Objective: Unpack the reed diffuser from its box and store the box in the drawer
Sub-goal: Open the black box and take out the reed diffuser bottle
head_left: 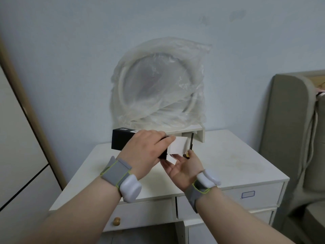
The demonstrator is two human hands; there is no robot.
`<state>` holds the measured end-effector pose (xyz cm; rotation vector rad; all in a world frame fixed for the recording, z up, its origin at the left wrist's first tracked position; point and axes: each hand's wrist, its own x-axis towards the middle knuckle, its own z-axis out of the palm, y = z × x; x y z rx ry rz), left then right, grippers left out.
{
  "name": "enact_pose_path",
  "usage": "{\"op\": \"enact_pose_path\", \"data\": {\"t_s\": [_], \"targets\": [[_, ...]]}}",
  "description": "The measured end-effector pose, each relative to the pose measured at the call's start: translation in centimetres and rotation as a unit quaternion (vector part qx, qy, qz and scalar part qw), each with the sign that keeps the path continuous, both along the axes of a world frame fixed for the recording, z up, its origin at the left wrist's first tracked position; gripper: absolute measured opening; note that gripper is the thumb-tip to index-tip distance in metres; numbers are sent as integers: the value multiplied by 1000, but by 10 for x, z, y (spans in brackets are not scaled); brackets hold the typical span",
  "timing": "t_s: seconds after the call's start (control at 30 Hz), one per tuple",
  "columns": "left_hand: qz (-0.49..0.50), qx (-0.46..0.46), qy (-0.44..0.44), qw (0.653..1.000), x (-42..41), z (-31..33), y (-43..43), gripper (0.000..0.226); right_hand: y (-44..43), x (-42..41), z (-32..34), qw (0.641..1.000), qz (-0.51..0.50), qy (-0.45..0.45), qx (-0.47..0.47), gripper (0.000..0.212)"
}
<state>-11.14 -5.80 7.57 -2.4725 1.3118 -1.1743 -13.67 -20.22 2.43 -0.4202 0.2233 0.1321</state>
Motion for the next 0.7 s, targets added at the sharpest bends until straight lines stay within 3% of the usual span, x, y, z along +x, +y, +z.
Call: {"op": "enact_pose_path", "data": {"t_s": [0.17,0.4,0.7], "targets": [[0,-7,-36,999,5,-7,3,50,4,1,2,999,23,-23,19,65],[17,-9,-2,1000,11,-14,6,56,9,7,0,999,28,-23,29,70],[3,-4,-55,998,13,-15,6,50,14,6,-3,999,25,-24,21,68]]}}
